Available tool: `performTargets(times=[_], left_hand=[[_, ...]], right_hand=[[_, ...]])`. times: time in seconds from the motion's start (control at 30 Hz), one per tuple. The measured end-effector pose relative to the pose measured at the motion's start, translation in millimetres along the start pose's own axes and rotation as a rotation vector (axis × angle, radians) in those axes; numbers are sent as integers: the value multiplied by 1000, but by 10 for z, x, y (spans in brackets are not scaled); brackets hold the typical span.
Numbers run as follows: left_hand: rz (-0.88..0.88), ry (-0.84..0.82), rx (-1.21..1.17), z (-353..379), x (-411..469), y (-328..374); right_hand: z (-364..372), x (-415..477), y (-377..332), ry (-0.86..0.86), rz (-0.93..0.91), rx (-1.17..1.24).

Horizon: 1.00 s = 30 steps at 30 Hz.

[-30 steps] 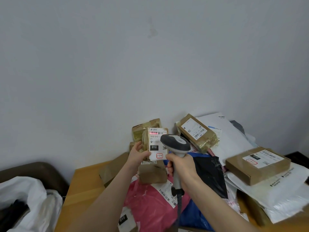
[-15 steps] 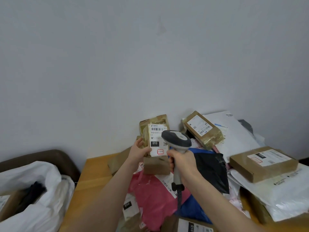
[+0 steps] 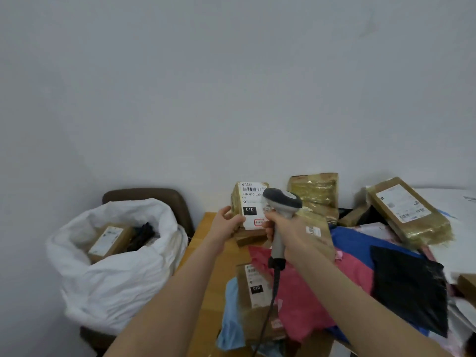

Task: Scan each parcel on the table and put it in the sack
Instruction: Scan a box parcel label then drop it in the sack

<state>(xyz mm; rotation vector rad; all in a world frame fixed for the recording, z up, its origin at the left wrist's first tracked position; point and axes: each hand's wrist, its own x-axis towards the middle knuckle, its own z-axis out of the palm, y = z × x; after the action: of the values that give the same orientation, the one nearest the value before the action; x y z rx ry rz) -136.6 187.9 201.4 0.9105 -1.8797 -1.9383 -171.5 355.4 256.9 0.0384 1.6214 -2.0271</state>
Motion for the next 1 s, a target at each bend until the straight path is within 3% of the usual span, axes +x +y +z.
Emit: performTargets(times=[0.4, 0.63, 0.83, 1.0], left_hand=[[-6, 268, -23, -2718, 549, -138], [-69, 437, 251, -4254, 1253, -538], [-215, 392, 458, -4440, 1876, -990], [-246, 185, 612, -4114, 2284, -1370]], right_hand=[[2572, 461, 967, -184, 131, -105], [3656, 958, 1590, -99, 276, -123], [3815, 1338, 1877, 29, 312, -154], [3788, 1616, 2055, 92, 344, -162]])
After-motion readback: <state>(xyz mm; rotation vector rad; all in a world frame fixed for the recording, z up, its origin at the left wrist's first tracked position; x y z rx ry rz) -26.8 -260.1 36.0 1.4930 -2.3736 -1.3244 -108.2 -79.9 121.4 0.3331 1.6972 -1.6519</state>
